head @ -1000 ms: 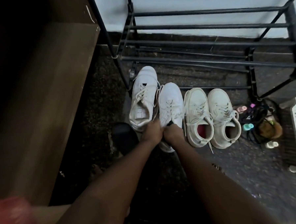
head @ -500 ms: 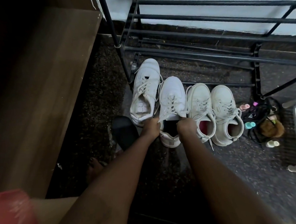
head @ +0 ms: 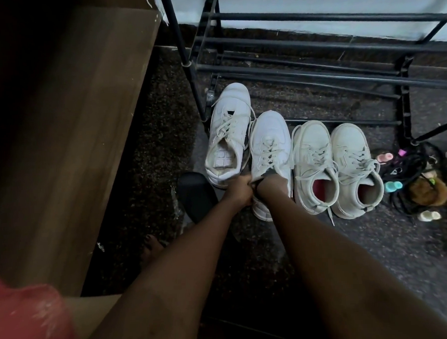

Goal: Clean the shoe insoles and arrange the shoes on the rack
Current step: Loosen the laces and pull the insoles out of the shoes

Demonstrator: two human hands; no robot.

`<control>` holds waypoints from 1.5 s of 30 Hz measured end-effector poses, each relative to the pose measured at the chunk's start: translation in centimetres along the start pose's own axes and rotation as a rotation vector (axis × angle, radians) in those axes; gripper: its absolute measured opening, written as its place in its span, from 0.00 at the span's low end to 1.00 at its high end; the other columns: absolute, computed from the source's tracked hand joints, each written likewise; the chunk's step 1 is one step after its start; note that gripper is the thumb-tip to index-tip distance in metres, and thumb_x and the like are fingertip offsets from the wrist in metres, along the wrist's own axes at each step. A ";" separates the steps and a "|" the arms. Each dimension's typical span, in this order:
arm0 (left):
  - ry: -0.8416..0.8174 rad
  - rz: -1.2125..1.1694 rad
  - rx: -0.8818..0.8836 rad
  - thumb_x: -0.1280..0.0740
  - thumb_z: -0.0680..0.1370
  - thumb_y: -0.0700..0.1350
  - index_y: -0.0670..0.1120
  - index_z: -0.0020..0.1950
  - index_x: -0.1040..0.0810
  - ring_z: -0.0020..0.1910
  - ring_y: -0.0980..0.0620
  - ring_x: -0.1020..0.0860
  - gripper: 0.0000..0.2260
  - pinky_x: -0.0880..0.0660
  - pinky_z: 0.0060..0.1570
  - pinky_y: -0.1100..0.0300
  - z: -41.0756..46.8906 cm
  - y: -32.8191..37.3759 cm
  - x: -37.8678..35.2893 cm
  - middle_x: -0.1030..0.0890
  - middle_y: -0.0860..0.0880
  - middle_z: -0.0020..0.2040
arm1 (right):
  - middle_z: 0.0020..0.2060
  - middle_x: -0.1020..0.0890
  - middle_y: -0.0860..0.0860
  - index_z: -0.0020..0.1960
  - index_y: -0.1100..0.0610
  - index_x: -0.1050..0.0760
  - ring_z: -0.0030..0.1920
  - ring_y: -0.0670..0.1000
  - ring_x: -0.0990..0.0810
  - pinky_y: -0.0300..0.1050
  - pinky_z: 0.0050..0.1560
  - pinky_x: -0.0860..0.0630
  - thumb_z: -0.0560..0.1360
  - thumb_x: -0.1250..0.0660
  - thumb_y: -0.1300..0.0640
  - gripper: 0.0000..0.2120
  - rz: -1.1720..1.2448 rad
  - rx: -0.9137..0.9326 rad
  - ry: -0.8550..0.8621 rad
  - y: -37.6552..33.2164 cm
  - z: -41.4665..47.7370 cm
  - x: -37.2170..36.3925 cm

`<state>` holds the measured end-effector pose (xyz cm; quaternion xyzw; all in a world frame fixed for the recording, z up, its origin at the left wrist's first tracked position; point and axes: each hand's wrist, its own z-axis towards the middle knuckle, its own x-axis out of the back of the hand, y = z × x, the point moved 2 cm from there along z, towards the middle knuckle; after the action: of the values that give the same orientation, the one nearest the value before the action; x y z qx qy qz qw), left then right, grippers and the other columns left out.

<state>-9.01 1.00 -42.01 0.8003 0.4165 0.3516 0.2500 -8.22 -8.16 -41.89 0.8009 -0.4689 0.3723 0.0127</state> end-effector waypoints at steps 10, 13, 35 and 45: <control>-0.009 -0.023 0.007 0.39 0.79 0.36 0.42 0.64 0.25 0.59 0.39 0.24 0.14 0.26 0.59 0.43 0.9 -1.1 -0.1 0.23 0.36 0.57 | 0.55 0.23 0.60 0.58 0.63 0.27 0.56 0.59 0.23 0.44 0.46 0.30 0.76 0.37 0.52 0.16 -0.285 0.180 -0.104 0.6 0.9 -0.4; -0.015 -0.061 0.031 0.39 0.79 0.36 0.40 0.61 0.24 0.59 0.39 0.24 0.12 0.26 0.59 0.42 1.0 -1.3 -0.2 0.23 0.35 0.56 | 0.54 0.22 0.60 0.58 0.62 0.28 0.55 0.60 0.23 0.45 0.46 0.29 0.77 0.39 0.48 0.19 -0.348 0.219 -0.168 0.8 1.3 -0.6; 0.054 -0.002 -0.069 0.39 0.76 0.36 0.38 0.58 0.22 0.53 0.42 0.22 0.12 0.24 0.54 0.45 0.8 -1.6 -0.1 0.21 0.37 0.53 | 0.55 0.23 0.63 0.59 0.66 0.29 0.55 0.62 0.23 0.46 0.47 0.30 0.78 0.45 0.43 0.26 -0.483 0.319 -0.225 1.6 3.6 -1.5; 0.072 0.093 -0.112 0.38 0.76 0.35 0.40 0.60 0.23 0.56 0.47 0.24 0.14 0.27 0.56 0.56 1.3 -1.9 -0.2 0.21 0.40 0.56 | 0.60 0.26 0.60 0.66 0.64 0.34 0.61 0.60 0.26 0.51 0.58 0.27 0.79 0.47 0.43 0.27 -0.478 0.299 -0.255 1.6 3.4 -1.7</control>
<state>-9.03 1.66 -44.24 0.7903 0.3671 0.4144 0.2626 -7.95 -9.00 -45.90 0.9217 -0.2050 0.3202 -0.0771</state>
